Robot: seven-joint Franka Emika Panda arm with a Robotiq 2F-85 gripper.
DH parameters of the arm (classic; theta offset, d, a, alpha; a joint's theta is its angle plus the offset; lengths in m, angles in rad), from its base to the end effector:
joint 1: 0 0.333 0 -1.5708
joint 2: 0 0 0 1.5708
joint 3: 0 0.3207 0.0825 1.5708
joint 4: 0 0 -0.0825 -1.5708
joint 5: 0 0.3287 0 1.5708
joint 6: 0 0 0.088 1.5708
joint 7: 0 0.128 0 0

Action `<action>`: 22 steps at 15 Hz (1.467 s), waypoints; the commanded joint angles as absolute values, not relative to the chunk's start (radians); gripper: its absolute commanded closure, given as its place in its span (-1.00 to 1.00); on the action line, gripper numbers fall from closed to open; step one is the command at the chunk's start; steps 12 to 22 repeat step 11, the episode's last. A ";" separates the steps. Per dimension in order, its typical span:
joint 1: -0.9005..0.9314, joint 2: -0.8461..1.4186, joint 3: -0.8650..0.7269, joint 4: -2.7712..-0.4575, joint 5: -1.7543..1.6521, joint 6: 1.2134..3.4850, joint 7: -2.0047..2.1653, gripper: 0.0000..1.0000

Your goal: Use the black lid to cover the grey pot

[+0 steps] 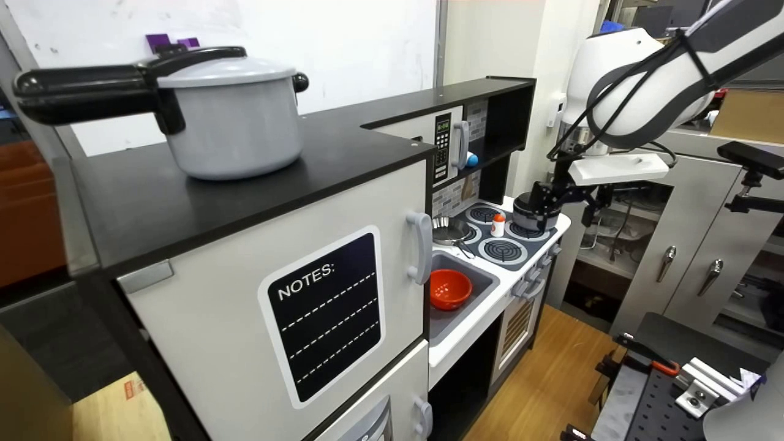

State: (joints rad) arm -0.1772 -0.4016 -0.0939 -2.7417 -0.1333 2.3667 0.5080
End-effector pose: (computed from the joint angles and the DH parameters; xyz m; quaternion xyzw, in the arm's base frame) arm 0.3229 -0.0920 0.3649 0.9426 -0.3324 0.0168 0.0270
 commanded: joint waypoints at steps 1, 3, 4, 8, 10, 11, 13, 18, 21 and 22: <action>-0.211 -0.420 -0.062 -2.756 -0.116 2.365 0.495 -1.00; -0.218 -0.443 -0.059 -2.770 -0.114 2.365 0.494 -1.00; -0.218 -0.445 -0.059 -2.771 -0.114 2.365 0.494 -1.00; -0.218 -0.445 -0.057 -2.771 -0.114 2.365 0.494 -1.00; -0.218 -0.445 -0.057 -2.771 -0.115 2.365 0.494 -1.00; -0.218 -0.445 -0.057 -2.771 -0.115 2.365 0.494 -1.00; -0.218 -0.445 -0.057 -2.771 -0.115 2.365 0.494 -1.00; -0.218 -0.445 -0.057 -2.771 -0.115 2.365 0.494 -1.00; -0.218 -0.445 -0.057 -2.771 -0.115 2.365 0.494 -1.00; -0.218 -0.445 -0.057 -2.771 -0.115 2.365 0.494 -1.00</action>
